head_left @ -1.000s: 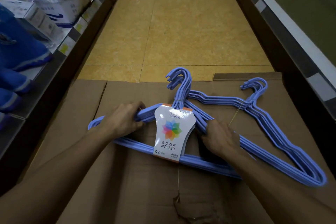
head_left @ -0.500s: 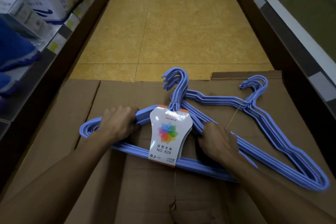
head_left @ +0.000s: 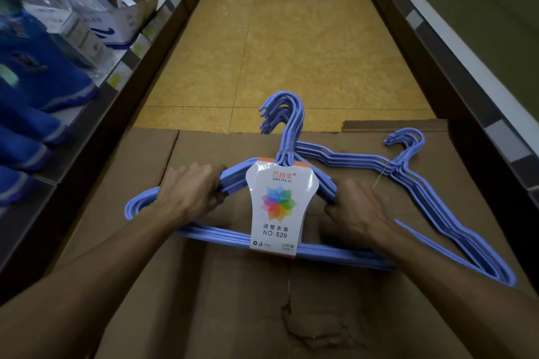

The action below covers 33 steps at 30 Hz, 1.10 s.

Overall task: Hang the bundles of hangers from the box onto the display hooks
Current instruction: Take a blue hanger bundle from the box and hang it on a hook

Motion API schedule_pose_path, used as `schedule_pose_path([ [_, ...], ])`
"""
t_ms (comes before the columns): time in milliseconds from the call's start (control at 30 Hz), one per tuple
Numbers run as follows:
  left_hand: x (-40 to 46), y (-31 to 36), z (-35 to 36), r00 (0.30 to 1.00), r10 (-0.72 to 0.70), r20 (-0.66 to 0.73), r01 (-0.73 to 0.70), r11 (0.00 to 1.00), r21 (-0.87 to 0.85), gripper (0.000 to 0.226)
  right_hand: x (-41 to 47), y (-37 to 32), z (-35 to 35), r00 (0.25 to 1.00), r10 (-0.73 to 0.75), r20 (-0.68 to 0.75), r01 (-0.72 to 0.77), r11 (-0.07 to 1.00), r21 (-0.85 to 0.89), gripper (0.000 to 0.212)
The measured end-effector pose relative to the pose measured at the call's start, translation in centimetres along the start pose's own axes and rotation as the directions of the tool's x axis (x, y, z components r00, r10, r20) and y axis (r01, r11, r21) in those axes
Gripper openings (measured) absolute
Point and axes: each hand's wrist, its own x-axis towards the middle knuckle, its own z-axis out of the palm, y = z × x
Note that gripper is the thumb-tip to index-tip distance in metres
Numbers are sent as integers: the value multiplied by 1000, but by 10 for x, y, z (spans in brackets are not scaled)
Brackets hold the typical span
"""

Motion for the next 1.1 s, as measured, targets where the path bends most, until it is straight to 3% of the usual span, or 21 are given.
schedule_pose_path([
  [100,-16,-4,-25,999,-7,-38,9,999,50,24,-7,-9,-14,999,-17,-34,17,1000,-1,34],
  [367,-79,-23,-128,990,0,-143,15,995,103,21,-63,-54,-88,985,-113,-129,119,992,34,19],
  [433,-95,-29,-160,987,-24,-161,43,992,119,21,-80,-71,-118,979,-138,-148,145,989,38,29],
  [500,-108,-34,-198,981,-54,-188,81,987,140,21,-94,-89,-156,975,-149,-164,159,986,47,36],
  [700,-144,-49,-328,948,-150,-280,194,971,137,22,-132,-142,-279,942,-240,-236,247,969,0,8],
  [1100,-226,-68,-658,924,-202,-326,255,958,129,24,-248,-250,-588,907,-323,-272,330,944,-21,8],
])
